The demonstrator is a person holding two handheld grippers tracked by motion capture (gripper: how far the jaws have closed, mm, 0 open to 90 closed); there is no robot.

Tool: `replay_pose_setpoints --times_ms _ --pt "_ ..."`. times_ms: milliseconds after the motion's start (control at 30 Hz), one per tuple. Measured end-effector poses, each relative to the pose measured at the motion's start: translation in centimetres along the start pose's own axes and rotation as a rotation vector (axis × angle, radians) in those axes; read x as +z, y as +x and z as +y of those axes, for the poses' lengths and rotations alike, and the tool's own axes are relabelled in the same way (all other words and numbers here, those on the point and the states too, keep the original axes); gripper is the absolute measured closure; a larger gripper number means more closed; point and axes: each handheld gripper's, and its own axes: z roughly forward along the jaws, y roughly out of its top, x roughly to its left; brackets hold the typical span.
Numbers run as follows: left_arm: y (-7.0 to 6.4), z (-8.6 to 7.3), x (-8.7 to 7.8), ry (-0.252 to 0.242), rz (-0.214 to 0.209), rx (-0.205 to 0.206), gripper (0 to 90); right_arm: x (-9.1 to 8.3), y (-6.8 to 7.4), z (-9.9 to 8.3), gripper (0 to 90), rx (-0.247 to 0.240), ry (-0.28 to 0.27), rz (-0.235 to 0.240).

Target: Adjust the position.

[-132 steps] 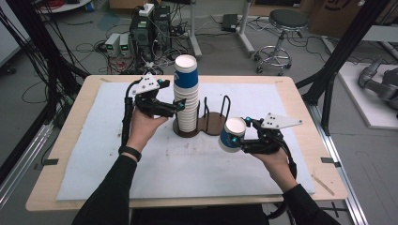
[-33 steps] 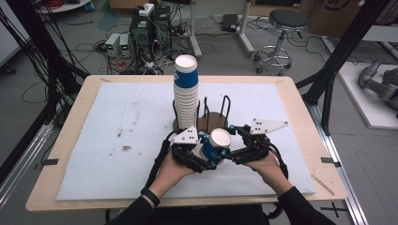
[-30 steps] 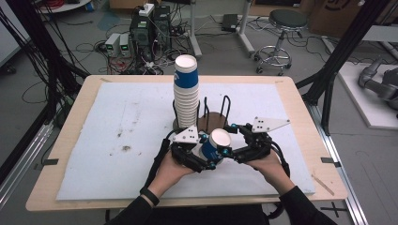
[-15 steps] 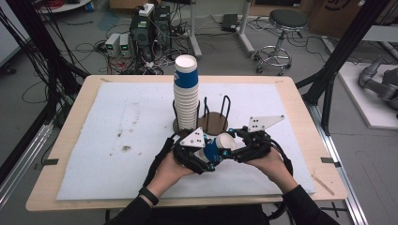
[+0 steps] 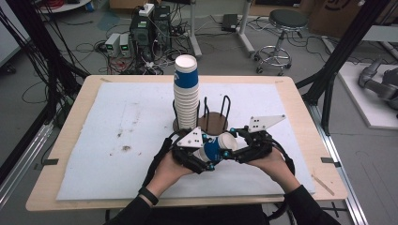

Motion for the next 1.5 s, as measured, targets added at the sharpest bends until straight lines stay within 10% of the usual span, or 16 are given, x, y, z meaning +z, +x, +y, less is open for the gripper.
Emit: replay_pose_setpoints --times_ms 200,333,600,767,1100,1500 --pt "-0.1 0.0 -0.1 -0.037 0.008 -0.002 19.0 -0.4 -0.4 0.0 30.0 0.011 -0.010 0.026" --pt "0.5 -0.6 -0.5 -0.203 -0.029 -0.098 14.6 -0.9 -0.5 0.0 30.4 0.028 -0.062 0.036" --pt "1.1 -2.0 0.0 -0.287 -0.067 -0.190 10.5 -1.6 -0.7 0.0 30.5 0.073 -0.157 0.043" --pt "1.0 -1.9 -0.2 -0.297 -0.070 -0.170 14.4 -1.5 -0.9 -0.3 30.3 0.095 -0.169 0.069" --pt "1.0 -0.5 -1.5 -0.161 -0.037 -0.079 18.8 -1.5 -1.3 -0.5 21.9 0.072 -0.095 0.080" --pt "0.7 1.0 -2.4 -0.033 -0.030 0.024 18.5 -1.0 -0.4 0.0 27.6 -0.089 0.050 0.056"
